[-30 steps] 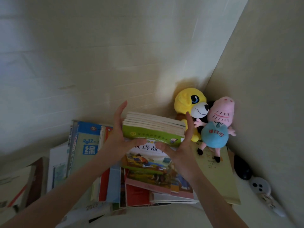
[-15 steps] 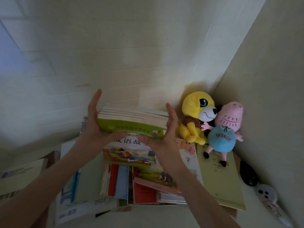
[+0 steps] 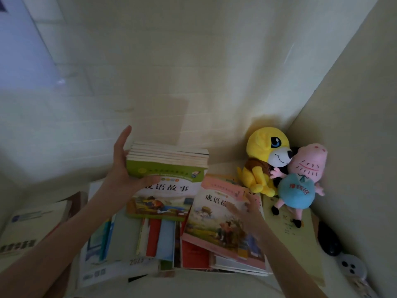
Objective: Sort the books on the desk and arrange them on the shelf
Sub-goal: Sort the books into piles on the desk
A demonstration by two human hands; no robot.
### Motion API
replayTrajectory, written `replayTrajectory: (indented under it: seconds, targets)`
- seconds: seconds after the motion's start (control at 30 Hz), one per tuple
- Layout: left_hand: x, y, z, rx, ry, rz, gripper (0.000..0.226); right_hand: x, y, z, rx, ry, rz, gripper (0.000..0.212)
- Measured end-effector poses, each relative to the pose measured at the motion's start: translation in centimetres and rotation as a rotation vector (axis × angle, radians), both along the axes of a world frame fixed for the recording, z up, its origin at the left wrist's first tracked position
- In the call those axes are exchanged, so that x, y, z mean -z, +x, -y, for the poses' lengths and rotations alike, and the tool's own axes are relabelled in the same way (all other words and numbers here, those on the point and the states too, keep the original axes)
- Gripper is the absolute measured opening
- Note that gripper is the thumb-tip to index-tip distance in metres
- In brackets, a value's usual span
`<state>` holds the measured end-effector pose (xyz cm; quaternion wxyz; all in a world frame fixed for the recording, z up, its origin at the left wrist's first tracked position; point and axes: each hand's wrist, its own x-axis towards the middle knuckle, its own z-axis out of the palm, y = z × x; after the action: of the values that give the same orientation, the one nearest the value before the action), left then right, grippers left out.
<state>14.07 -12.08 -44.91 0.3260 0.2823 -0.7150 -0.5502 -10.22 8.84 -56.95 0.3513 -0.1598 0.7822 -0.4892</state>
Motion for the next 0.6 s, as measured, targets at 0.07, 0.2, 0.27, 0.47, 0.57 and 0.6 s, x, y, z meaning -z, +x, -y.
replayTrajectory:
  seconds: [0.07,0.2,0.27,0.47,0.57,0.6]
  targets:
    - [-0.1,0.0,-0.1,0.005,0.001,-0.003,0.117,2.5,-1.0,-0.4,0.091,0.13,-0.086,0.128]
    - [-0.4,-0.3,-0.2,-0.014,0.008,0.003,0.115,4.6,-2.0,0.5,0.143,0.335,-0.107,0.128]
    - [-0.4,-0.4,-0.2,-0.021,0.019,0.005,0.114,4.6,-2.7,0.4,0.119,0.307,0.018,0.103]
    - [0.0,-0.5,0.4,-0.028,0.017,0.016,0.116,0.1,-1.5,-2.2,0.159,0.089,0.263,0.038]
    - [-0.1,-0.7,0.5,-0.025,0.021,0.014,0.114,-1.4,-1.6,-3.4,0.189,-0.026,0.329,0.051]
    - [-0.1,-0.8,0.6,-0.024,0.025,0.01,0.113,-2.0,-1.9,-3.7,0.189,-0.083,0.334,0.058]
